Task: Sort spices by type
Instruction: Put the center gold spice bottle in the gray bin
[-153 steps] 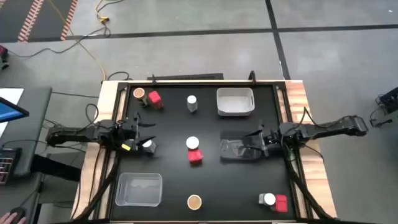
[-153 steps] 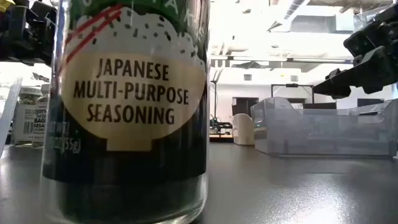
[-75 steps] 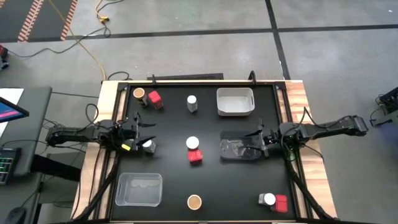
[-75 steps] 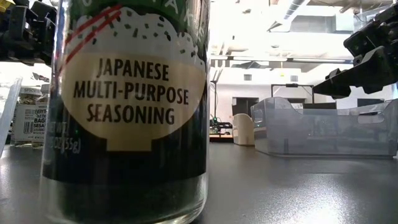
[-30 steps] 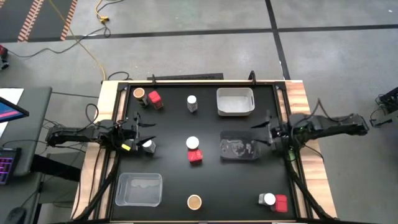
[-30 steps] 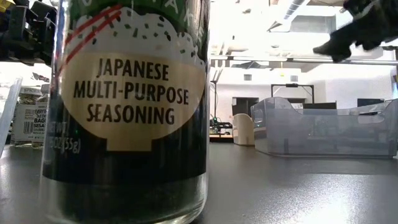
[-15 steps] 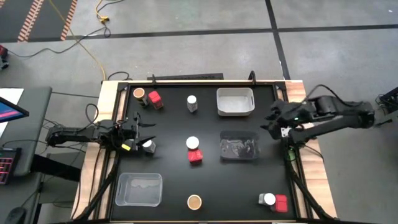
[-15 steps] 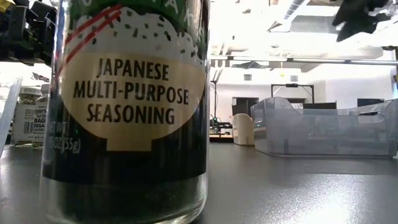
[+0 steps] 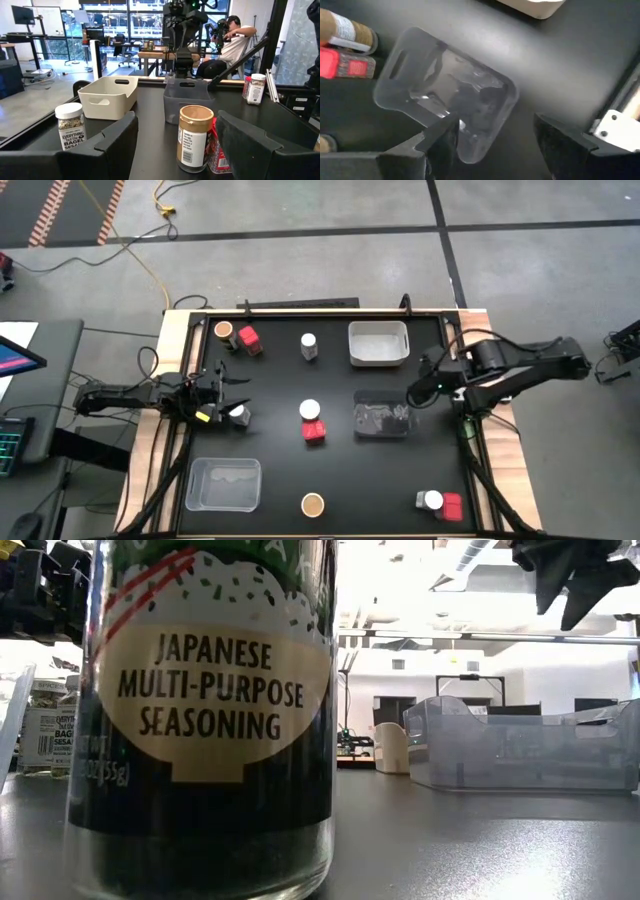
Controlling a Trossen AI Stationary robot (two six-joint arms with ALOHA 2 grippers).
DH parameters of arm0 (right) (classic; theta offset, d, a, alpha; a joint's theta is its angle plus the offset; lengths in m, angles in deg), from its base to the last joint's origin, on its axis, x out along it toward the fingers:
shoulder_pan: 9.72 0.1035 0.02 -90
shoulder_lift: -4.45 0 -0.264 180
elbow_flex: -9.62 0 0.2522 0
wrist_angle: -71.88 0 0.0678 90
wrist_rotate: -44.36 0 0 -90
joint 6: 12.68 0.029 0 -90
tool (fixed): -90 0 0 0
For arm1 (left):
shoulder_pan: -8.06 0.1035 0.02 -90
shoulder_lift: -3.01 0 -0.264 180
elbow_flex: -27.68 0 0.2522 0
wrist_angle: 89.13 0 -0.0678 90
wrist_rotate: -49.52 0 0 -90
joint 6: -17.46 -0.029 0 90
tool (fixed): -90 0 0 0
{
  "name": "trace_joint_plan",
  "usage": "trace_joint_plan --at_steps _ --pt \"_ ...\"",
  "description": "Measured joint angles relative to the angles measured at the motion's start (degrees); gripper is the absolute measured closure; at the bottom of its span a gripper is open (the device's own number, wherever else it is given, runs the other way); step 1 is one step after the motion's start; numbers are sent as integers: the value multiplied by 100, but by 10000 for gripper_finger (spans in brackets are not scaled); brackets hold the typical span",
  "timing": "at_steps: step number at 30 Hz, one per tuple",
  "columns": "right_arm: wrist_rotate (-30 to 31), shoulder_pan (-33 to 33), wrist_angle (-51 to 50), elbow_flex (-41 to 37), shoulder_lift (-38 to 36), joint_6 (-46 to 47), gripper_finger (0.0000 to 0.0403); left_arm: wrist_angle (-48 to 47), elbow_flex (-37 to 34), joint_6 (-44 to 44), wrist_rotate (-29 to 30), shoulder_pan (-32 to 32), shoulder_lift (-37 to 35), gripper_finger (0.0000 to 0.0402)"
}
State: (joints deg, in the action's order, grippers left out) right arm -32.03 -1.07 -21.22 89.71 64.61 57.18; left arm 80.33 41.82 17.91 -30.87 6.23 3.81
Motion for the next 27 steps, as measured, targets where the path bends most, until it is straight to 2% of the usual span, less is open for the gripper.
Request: trace_joint_plan --at_steps 4,9,14,18,21,24,27 --pt "0 -8 529 0 170 -427 120 0 0 -2 0 -2 0 146" --pt "-3 -142 1988 0 421 -1424 120 0 0 -1 1 -2 -1 146" --pt "-45 -335 3462 2 912 -2746 120 0 0 -2 2 -2 0 146" --pt "-417 -407 4550 75 1458 -3910 120 0 0 -1 2 -1 0 146" --pt "-484 -402 4756 477 2015 -4720 120 0 0 -1 1 -2 1 146" --pt "-499 -363 4594 1105 2621 -5517 120 0 0 -2 0 -2 2 146" --pt "-790 -353 4344 1760 3193 -6198 120 0 0 -1 1 -1 2 146"
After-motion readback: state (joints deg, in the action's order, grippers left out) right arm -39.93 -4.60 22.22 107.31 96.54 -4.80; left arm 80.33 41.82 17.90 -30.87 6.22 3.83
